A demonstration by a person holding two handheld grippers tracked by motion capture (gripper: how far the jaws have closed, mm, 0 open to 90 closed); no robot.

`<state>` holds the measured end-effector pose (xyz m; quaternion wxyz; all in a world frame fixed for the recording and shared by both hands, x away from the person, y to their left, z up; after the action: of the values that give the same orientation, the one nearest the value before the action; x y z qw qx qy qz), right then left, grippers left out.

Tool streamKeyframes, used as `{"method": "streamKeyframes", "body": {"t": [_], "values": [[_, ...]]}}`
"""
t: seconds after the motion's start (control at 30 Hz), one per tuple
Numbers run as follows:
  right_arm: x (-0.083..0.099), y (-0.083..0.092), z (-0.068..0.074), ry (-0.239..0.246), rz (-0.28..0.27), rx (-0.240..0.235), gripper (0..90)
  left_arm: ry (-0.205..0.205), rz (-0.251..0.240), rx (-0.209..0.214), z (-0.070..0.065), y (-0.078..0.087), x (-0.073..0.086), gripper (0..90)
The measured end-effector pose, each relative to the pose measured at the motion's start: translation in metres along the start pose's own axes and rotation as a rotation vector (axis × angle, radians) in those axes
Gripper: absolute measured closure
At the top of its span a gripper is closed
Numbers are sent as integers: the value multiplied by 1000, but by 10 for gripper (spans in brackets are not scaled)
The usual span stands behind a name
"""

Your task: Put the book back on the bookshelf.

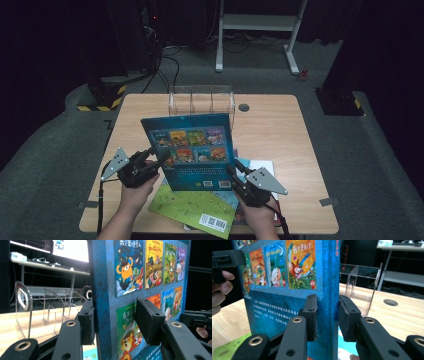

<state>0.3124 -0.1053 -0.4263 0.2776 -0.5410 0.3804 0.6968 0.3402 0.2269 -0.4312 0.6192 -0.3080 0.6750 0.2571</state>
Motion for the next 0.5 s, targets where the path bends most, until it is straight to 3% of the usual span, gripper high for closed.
{"method": "streamKeyframes", "body": {"t": [0.23, 0.5], "values": [[9, 11, 6, 37, -41, -41, 691, -24, -4, 12, -5, 11, 0, 523], [12, 16, 12, 67, -40, -72, 664, -76, 16, -15, -9, 17, 1, 487]]}}
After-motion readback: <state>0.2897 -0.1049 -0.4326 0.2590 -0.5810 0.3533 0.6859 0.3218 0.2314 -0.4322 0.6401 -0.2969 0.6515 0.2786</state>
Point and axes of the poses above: each handheld gripper's, and its own axes: y roughly backward along the jaws, x roughly out of its underside, z roughly to its left, the point moved 2 cm from there along -y, roughly forward along the jaws, and after that the axes turned 6 degrees about -y, right-handed, at the moved point
